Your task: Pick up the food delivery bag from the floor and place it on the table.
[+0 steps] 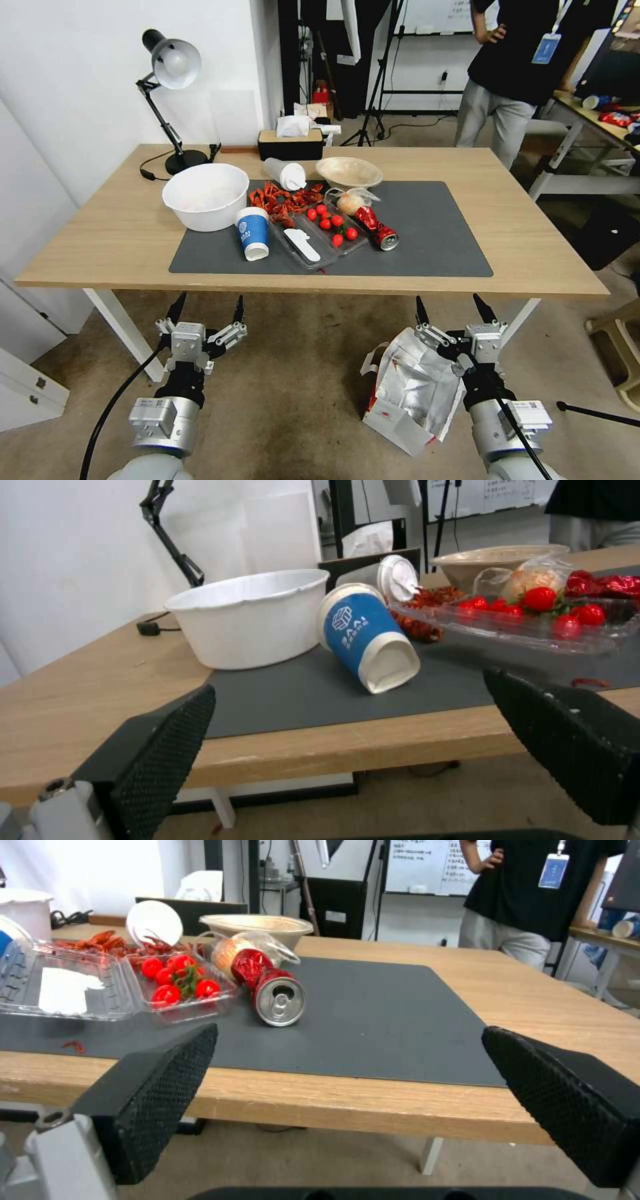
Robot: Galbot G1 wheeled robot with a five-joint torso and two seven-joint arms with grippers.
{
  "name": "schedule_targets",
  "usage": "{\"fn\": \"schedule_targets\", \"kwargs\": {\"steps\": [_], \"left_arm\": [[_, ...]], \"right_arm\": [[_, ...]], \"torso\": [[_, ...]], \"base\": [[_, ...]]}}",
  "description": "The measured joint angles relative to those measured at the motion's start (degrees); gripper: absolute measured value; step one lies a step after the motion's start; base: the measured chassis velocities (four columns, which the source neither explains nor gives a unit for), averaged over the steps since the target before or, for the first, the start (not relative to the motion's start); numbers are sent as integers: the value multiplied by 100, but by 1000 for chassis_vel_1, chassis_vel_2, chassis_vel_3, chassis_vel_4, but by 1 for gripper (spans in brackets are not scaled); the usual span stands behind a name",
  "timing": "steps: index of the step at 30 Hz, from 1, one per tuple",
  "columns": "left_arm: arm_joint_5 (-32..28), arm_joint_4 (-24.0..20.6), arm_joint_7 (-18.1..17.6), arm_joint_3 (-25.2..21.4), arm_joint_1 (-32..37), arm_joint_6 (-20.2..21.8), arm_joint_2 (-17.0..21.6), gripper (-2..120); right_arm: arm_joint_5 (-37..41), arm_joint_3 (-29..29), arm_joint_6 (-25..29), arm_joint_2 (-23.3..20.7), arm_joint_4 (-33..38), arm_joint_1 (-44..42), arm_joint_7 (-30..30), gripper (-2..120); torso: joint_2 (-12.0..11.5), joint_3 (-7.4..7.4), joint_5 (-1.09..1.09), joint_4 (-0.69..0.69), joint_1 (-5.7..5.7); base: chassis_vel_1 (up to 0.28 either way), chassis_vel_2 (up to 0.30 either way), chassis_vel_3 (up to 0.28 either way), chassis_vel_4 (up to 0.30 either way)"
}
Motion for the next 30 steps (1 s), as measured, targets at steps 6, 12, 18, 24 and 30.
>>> {"fn": "schedule_targets", "kwargs": {"steps": [6,12,18,24,30], "left_arm": [[0,0,0,0,0,0,0,100],[0,0,0,0,0,0,0,100],[0,0,0,0,0,0,0,100],[-190,7,-132,35,-15,4,170,100],[-1085,62,-748,202,-109,50,946,100]], "right_arm": [[0,0,0,0,0,0,0,100],[0,0,0,0,0,0,0,100],[0,0,0,0,0,0,0,100],[24,-11,-7,76,140,-222,-79,100],[176,-70,-58,371,734,-1139,-510,100]], "torso": [[0,0,0,0,0],[0,0,0,0,0],[0,0,0,0,0],[0,0,1,4,0],[0,-1,-6,-5,-1]], "base": [[0,0,0,0],[0,0,0,0],[0,0,0,0],[0,0,0,0],[0,0,0,0]]}}
